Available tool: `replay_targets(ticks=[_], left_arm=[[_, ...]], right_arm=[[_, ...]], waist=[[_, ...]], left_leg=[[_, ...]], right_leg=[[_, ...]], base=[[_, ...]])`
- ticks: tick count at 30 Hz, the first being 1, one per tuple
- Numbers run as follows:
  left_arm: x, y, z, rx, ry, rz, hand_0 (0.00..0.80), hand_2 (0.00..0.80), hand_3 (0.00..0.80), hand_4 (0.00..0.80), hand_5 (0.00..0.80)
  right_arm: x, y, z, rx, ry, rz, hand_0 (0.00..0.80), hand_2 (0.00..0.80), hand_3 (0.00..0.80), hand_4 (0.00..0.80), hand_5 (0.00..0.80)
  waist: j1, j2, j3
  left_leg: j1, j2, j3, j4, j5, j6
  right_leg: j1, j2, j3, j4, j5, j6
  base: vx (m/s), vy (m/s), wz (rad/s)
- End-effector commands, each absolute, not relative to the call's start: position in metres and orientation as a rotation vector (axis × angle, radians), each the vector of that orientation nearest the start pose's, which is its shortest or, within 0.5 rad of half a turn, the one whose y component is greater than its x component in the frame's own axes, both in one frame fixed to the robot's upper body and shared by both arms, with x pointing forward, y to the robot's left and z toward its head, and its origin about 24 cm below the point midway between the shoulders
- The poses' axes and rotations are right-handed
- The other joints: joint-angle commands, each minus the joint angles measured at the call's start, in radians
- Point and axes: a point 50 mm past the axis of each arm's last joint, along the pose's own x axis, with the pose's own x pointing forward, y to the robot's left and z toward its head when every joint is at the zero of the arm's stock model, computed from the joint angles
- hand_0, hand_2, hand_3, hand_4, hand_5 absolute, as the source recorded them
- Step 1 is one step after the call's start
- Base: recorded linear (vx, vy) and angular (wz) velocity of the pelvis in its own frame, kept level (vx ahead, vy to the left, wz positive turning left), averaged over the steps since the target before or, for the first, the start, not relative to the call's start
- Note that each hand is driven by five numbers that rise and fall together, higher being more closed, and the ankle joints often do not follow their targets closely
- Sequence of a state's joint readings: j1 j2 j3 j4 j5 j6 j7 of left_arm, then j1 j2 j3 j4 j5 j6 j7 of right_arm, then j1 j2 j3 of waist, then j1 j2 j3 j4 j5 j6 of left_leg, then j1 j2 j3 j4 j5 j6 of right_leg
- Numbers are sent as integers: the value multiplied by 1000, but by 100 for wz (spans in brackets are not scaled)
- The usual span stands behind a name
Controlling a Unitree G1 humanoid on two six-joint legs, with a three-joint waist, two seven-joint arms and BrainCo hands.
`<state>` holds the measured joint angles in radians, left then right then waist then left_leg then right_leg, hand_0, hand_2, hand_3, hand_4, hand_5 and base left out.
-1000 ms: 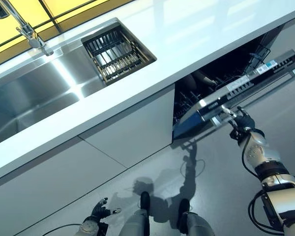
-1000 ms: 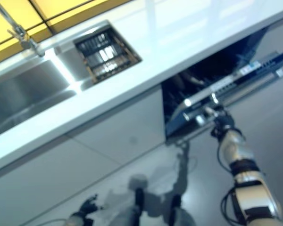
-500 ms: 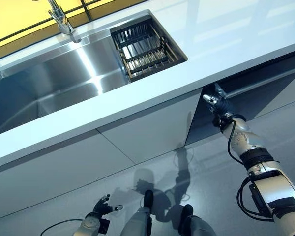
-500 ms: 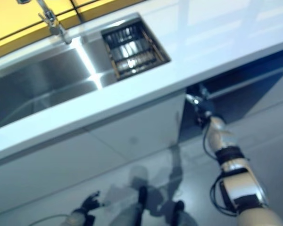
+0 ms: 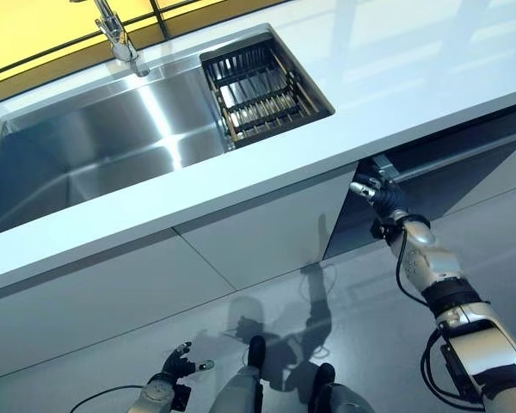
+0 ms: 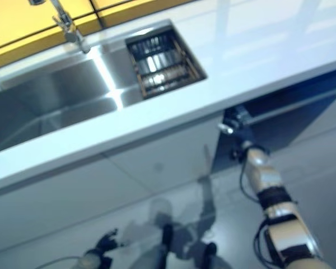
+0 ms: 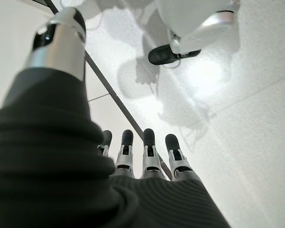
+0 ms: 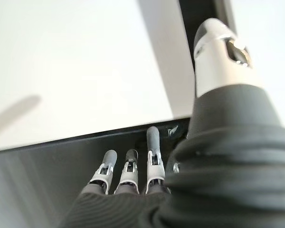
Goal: Take plates into dishwasher
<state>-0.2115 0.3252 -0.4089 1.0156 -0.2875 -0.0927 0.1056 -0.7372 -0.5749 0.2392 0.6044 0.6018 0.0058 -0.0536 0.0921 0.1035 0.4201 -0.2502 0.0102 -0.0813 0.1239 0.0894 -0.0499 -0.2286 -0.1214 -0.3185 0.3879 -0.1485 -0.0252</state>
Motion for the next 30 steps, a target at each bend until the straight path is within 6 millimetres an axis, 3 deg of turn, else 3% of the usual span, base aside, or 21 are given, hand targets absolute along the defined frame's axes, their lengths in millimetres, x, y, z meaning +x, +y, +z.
replay_targets(ticks=[1,6,9,11,18,30], left_arm=[[203,241,-106,339,755,98,0,0,0,0,0],[190,247,-112,268,776,156,0,0,0,0,0],[176,251,-117,204,788,197,0,0,0,0,0],[171,252,-118,188,792,208,0,0,0,0,0],[146,256,-129,65,836,274,0,0,0,0,0],[136,265,-133,-37,844,340,0,0,0,0,0]], right_arm=[[365,-217,158,-135,-202,12,0,0,0,0,0],[333,-232,103,-124,-84,-35,0,0,0,0,0],[300,-251,59,-65,28,-72,0,0,0,0,0],[290,-257,48,-47,61,-85,0,0,0,0,0],[234,-274,-24,36,315,-204,0,0,0,0,0],[173,-295,-89,-33,623,-329,0,0,0,0,0]], waist=[[-8,-112,-68],[-38,-137,-119],[-59,-147,-169],[-63,-149,-186],[-96,-160,-298],[-108,-167,-365]], left_leg=[[50,-24,100,68,-71,50],[106,-11,113,1,-66,46],[153,-6,120,-52,-58,44],[167,-5,122,-69,-54,42],[262,1,148,-162,-41,33],[325,-9,163,-200,-52,36]], right_leg=[[87,-14,144,-226,184,49],[130,-2,162,-278,194,61],[160,5,170,-311,203,71],[169,7,171,-320,205,74],[236,17,181,-393,231,92],[285,28,198,-451,260,103]], base=[[-13,56,14],[4,50,23],[17,84,9],[36,75,5],[47,93,-3],[-23,51,-3]])
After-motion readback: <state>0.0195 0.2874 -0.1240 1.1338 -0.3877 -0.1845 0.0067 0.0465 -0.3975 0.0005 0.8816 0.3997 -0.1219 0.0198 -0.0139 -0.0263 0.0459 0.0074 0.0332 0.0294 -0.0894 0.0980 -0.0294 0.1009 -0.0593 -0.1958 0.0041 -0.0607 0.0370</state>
